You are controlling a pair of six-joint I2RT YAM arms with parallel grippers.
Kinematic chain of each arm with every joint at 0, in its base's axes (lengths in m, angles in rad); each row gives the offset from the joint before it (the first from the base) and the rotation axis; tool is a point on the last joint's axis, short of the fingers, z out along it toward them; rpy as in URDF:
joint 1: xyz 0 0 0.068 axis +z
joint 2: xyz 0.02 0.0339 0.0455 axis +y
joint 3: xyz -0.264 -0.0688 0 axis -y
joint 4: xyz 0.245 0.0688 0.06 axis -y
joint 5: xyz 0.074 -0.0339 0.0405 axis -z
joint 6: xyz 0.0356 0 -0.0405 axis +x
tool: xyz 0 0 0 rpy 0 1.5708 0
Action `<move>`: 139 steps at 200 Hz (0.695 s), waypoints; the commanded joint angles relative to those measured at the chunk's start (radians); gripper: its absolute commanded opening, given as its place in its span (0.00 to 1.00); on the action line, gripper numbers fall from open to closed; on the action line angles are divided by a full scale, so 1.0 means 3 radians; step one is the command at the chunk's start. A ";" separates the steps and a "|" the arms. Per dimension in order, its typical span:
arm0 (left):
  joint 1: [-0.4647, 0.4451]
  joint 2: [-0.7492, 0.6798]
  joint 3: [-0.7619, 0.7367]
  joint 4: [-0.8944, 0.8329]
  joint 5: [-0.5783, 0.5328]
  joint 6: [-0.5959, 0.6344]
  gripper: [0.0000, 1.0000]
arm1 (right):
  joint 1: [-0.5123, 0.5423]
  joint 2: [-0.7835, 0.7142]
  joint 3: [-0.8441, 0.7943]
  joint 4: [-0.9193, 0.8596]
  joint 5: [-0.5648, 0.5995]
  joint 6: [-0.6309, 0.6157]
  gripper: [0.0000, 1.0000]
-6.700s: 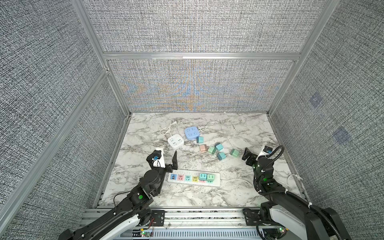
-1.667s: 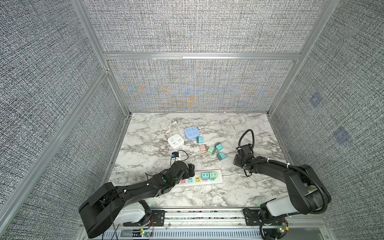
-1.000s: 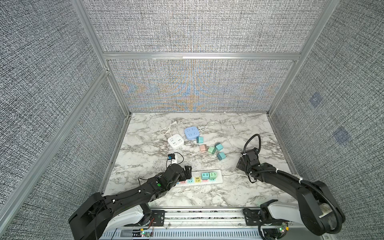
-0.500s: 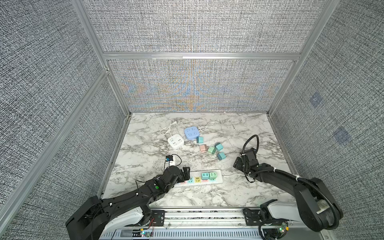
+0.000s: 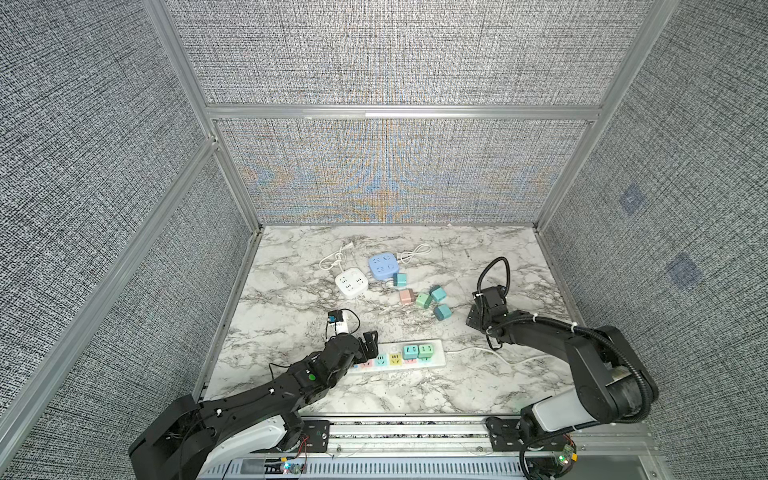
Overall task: Insert the plug
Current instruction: 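Close the right gripper on the green charger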
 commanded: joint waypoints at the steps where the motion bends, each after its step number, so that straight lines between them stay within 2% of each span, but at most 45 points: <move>1: 0.0004 -0.0004 -0.0019 0.0101 -0.0051 0.0050 0.98 | 0.0005 0.0059 0.0012 -0.0106 0.0072 -0.0028 0.69; 64: 0.0004 0.0000 -0.0039 0.0131 -0.0014 0.0054 0.99 | 0.0037 0.0170 0.0076 -0.0162 0.0064 -0.0056 0.52; 94: 0.0004 0.0009 -0.0071 0.0205 -0.0025 0.0041 0.99 | 0.0070 0.0136 0.0091 -0.0193 0.0043 -0.0091 0.38; 139: 0.0009 -0.0306 -0.0108 0.0151 -0.0204 0.0253 0.99 | 0.0250 -0.0322 0.0024 -0.0191 0.0101 -0.0230 0.28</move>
